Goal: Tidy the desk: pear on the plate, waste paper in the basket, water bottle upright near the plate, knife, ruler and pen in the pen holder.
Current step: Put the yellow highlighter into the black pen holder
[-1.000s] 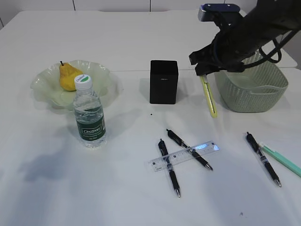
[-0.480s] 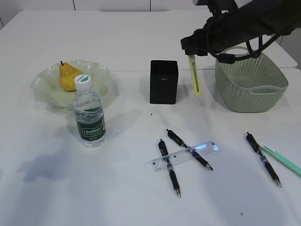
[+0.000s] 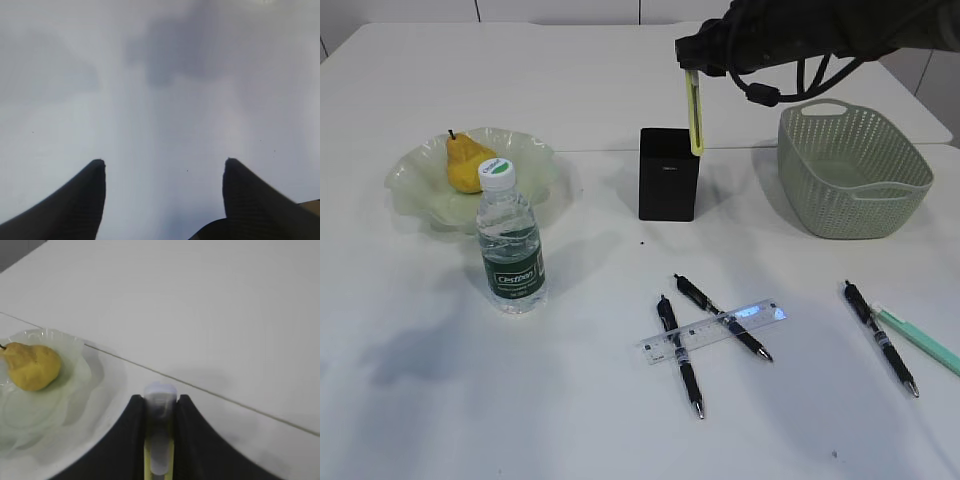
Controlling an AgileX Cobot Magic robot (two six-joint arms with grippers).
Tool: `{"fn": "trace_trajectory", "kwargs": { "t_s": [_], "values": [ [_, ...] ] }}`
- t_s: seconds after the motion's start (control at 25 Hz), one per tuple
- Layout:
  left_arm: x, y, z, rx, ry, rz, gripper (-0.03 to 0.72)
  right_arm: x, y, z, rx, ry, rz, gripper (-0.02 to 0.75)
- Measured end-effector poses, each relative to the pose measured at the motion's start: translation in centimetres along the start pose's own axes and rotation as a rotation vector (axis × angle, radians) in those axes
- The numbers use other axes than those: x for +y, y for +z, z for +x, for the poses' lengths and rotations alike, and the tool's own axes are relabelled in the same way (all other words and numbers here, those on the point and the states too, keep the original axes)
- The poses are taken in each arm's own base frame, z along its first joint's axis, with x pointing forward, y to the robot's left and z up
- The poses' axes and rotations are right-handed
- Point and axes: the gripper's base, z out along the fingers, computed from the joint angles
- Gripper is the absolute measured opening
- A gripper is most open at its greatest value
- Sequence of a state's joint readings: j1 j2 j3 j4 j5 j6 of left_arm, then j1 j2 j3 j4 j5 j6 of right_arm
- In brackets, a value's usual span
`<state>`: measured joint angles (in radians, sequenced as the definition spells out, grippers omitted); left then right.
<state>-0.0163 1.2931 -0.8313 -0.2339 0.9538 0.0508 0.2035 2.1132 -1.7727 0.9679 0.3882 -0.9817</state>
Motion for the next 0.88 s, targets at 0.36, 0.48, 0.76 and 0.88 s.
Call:
{"fn": "trace_trajectory", "kwargs": {
  "t_s": [0.36, 0.48, 0.76, 0.88],
  "values": [
    [0.0, 0.0, 0.0, 0.000, 0.001, -0.002, 0.517, -0.4, 2.1, -0.1, -0.115, -0.037, -0.031, 0.115],
    [0.0, 0.0, 0.0, 0.000, 0.001, -0.002, 0.517, -0.6, 3.0, 0.7, -0.122, -0.049, -0.031, 0.115],
    [0.0, 0.0, 0.0, 0.000, 0.001, -0.002, 0.517, -1.1, 5.0, 3.0, -0.104, -0.031, -0.038, 0.115],
    [0.0, 0.0, 0.0, 0.000, 0.001, -0.002, 0.517, -1.3, 5.9, 4.3, -0.076, -0.022, -0.049, 0.115]
  ]
}}
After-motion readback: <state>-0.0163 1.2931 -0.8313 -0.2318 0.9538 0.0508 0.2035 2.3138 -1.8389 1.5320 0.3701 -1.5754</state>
